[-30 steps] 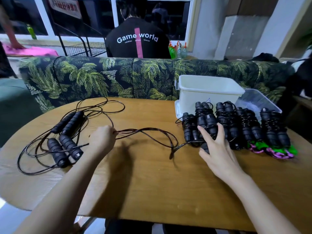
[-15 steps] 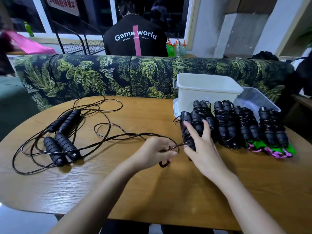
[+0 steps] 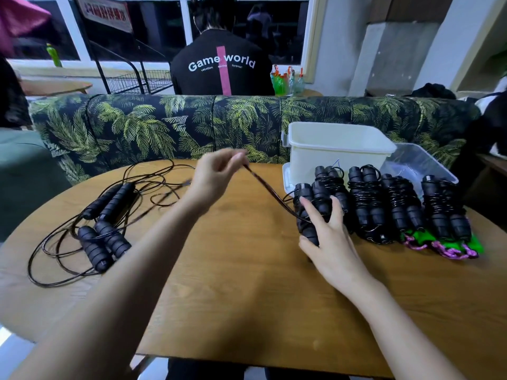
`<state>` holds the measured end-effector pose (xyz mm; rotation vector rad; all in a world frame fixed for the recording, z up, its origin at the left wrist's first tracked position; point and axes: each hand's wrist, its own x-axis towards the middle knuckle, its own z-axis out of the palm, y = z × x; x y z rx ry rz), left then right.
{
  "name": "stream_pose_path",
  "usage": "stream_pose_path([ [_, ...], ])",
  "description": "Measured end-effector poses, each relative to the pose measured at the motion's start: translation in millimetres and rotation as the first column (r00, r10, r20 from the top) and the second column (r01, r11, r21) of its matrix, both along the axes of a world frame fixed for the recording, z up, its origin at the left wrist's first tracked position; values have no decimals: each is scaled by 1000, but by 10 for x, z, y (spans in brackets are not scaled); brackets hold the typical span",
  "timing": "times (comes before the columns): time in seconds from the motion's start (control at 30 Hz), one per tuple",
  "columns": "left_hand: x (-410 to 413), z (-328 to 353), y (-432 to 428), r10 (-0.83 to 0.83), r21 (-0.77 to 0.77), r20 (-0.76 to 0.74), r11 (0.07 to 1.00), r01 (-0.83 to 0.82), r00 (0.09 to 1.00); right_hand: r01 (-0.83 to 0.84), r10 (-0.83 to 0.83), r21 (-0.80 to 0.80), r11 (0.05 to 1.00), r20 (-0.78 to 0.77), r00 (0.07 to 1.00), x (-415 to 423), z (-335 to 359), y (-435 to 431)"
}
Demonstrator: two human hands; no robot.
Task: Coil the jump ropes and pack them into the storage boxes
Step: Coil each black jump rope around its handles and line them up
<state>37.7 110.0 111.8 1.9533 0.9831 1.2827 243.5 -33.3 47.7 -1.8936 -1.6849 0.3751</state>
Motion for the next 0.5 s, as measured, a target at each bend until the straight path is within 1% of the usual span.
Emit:
stream_pose_path([
  [0.07,54,172,63,9,259,-79,966,12,997,-7,7,-2,1000,-3,1000,-24,4,13],
  [0.1,75,203,90,33,351,-117,936,10,993,-6,6,-7,1000,-6,1000,-37,-4,19],
  [0.13,78,195,119,59,397,-149,918,5,987,-4,4,-18,1000,-9,1000,-46,-17,26],
  [0.2,36,20,162,128,438,-235,899,-12,963,2,-3,-60,998,-13,1000,-64,-62,34],
  [0.23,9,-149,162,151,428,-287,904,-14,946,5,-6,-82,997,-11,1000,-73,-91,36],
  [0.27,-24,-354,160,163,379,-346,925,-21,924,6,-7,-99,995,-4,1000,-86,-121,39],
  [0.33,-98,-762,157,157,192,-458,979,-75,875,4,-4,-127,992,4,1000,-116,-186,54],
  [0.4,-166,-1083,158,105,-13,-535,991,-133,838,-2,2,-155,988,-2,1000,-139,-240,85],
  [0.43,-186,-1185,154,85,-69,-570,986,-152,817,-4,3,-165,986,-6,1000,-147,-261,104],
  [0.47,-193,-1233,138,104,-45,-629,984,-171,770,-6,4,-168,986,-11,1000,-153,-277,124],
  [0.5,-190,-1228,101,193,82,-687,979,-189,701,-9,7,-161,987,-13,1000,-160,-285,148],
])
